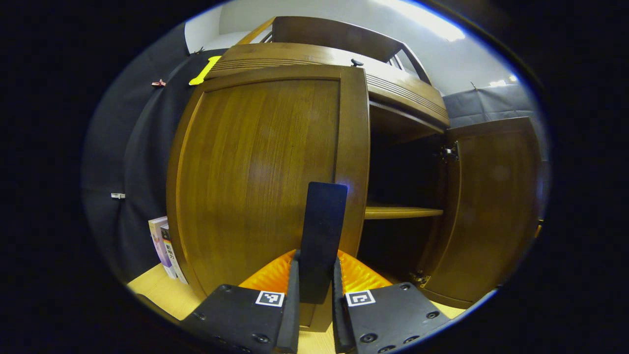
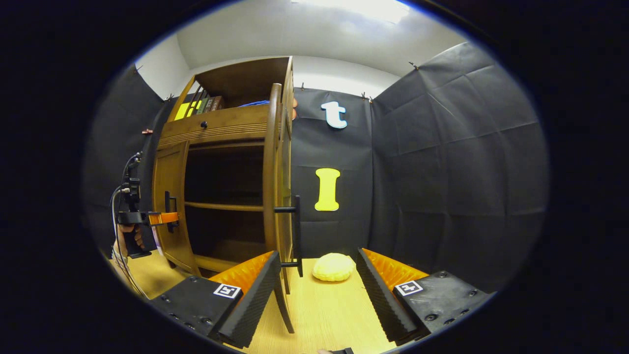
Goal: Open the right door of the double-door shoe cabinet with the right hand, and open the left door with the left hand.
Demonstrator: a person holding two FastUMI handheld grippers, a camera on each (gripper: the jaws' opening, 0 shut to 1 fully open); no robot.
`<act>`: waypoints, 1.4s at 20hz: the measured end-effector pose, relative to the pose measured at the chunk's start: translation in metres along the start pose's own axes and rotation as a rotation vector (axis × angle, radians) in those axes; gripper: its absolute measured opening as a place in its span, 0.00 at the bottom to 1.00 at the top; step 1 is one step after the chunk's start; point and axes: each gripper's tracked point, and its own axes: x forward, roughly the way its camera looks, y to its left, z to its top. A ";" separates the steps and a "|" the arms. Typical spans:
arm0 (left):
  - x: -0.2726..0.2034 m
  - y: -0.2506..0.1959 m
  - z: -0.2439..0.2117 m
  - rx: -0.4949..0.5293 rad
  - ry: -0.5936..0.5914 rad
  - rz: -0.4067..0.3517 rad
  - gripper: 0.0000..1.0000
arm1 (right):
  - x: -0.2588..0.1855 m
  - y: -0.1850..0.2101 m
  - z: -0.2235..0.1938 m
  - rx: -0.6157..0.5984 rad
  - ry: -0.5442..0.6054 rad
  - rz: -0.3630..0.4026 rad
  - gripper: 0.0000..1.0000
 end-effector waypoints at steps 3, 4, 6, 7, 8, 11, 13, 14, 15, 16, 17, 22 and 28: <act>-0.021 0.004 0.001 0.006 0.009 -0.027 0.31 | -0.003 0.014 -0.003 -0.022 0.007 0.016 0.98; -0.029 0.006 0.001 0.008 0.011 -0.036 0.31 | -0.004 0.021 -0.004 -0.019 0.013 0.027 0.98; -0.043 0.011 0.000 0.009 0.017 -0.058 0.31 | -0.007 0.032 -0.007 -0.013 0.022 0.044 0.98; -0.051 0.014 0.000 0.009 0.020 -0.066 0.31 | -0.008 0.038 -0.007 -0.012 0.020 0.053 0.99; -0.058 0.017 0.001 0.006 0.025 -0.073 0.31 | -0.010 0.044 -0.008 -0.012 0.021 0.061 0.99; -0.080 0.030 0.003 -0.002 0.036 -0.088 0.31 | -0.012 0.060 -0.010 -0.011 0.027 0.085 0.99; -0.095 0.037 0.004 -0.005 0.037 -0.088 0.31 | -0.013 0.070 -0.012 -0.005 0.029 0.100 0.99; -0.101 0.042 0.005 -0.004 0.036 -0.086 0.31 | -0.014 0.077 -0.011 -0.002 0.027 0.108 0.99; -0.108 0.046 0.006 0.000 0.034 -0.082 0.31 | -0.015 0.082 -0.011 0.003 0.025 0.115 0.99; -0.113 0.051 0.006 0.003 0.033 -0.075 0.31 | -0.016 0.088 -0.012 0.010 0.025 0.123 0.99; -0.119 0.055 0.007 0.007 0.031 -0.066 0.31 | -0.015 0.093 -0.012 0.015 0.028 0.131 0.99; -0.140 0.077 0.009 0.020 0.020 -0.028 0.29 | -0.015 0.119 -0.020 0.015 0.039 0.173 0.99; -0.157 0.096 0.011 0.023 0.009 -0.021 0.25 | -0.003 0.145 -0.024 0.025 0.052 0.217 0.99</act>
